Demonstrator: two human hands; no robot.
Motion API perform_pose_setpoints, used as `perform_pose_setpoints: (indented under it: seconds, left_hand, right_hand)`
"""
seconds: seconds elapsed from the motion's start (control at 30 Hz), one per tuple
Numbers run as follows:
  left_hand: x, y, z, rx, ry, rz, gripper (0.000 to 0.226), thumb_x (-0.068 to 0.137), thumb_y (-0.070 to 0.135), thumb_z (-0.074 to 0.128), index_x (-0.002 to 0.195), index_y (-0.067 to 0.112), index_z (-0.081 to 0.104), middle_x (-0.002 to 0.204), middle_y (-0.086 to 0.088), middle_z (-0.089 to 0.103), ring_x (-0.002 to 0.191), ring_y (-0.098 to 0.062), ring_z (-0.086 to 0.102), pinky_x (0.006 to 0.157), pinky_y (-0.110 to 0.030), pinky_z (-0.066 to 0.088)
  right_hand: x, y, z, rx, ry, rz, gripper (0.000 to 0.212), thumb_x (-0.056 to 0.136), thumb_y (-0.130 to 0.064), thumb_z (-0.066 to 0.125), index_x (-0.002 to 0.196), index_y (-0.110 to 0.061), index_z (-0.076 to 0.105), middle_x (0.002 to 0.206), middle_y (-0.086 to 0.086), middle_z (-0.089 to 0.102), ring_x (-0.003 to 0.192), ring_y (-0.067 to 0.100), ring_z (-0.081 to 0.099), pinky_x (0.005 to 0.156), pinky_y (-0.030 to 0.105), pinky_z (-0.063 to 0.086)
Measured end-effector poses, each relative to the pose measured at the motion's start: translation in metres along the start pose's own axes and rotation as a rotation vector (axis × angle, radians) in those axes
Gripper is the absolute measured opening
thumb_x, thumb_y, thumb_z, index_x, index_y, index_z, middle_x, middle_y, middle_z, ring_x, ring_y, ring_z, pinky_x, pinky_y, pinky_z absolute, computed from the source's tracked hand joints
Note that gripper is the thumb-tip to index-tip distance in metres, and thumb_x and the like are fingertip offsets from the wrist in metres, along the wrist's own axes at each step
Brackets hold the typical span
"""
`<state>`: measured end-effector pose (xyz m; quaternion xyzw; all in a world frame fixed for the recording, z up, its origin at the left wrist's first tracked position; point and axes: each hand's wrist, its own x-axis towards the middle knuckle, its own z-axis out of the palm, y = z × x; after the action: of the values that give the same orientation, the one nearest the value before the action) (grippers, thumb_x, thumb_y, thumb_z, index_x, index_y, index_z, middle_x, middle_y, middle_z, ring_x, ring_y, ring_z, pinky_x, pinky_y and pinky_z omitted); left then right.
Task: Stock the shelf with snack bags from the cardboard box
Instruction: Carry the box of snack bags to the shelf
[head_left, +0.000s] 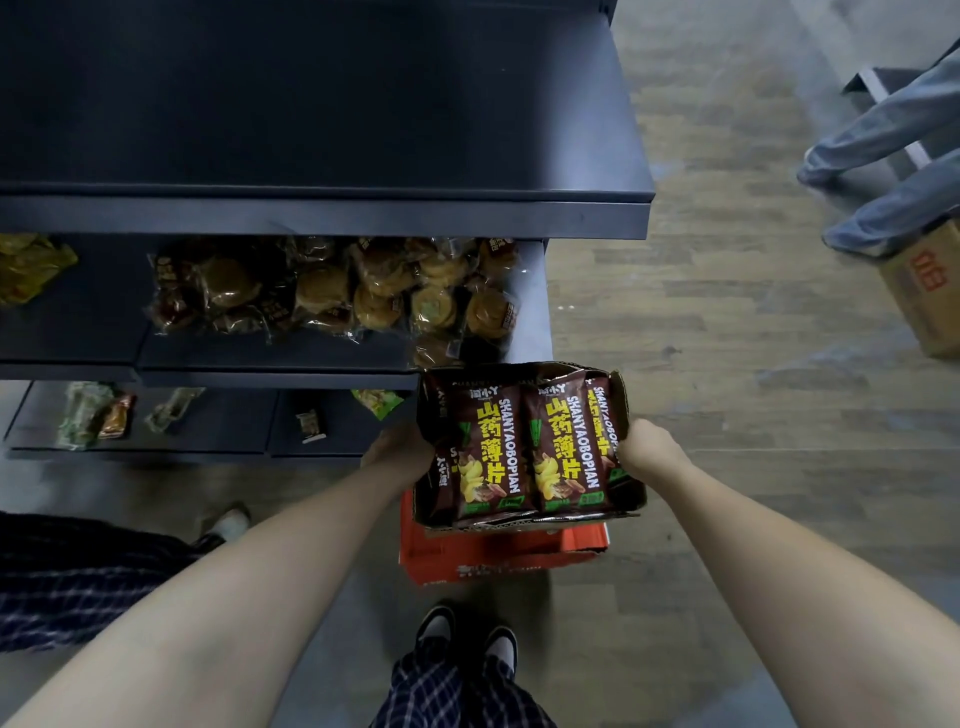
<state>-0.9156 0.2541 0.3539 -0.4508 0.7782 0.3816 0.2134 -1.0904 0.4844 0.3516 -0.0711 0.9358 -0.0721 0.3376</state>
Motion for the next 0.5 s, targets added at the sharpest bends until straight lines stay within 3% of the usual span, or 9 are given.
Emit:
perform_pose_setpoints:
  seconds: [0.17,0.27,0.5]
  left_hand:
    - [0.002,0.002,-0.001,-0.017,-0.016,-0.001,0.031,0.098,0.029,0.036,0.092,0.006,0.056,0.088,-0.012,0.061,0.083,-0.029,0.065,0.075,-0.037,0.055]
    - [0.006,0.006,-0.003,0.005,0.005,0.029,0.025,0.098,0.026,0.036,0.088,0.009,0.051,0.077,-0.005,0.055,0.07,-0.019,0.057,0.065,-0.03,0.046]
    - [0.006,0.015,-0.01,0.041,-0.001,0.045,0.016,0.096,0.024,0.041,0.098,0.009,0.047,0.096,-0.012,0.055,0.098,-0.033,0.059,0.079,-0.035,0.046]
  right_hand:
    - [0.002,-0.004,0.0,0.053,0.023,0.044,0.026,0.087,-0.016,0.055,0.109,-0.001,0.058,0.115,0.021,0.063,0.103,0.036,0.06,0.08,0.035,0.046]
    - [0.005,-0.007,0.0,0.083,0.048,0.073,0.028,0.088,-0.012,0.051,0.111,0.002,0.057,0.116,0.023,0.062,0.103,0.037,0.06,0.076,0.032,0.043]
    - [0.008,-0.013,-0.007,0.094,0.06,0.104,0.031,0.089,-0.012,0.048,0.115,0.005,0.053,0.118,0.024,0.061,0.105,0.039,0.059,0.082,0.036,0.046]
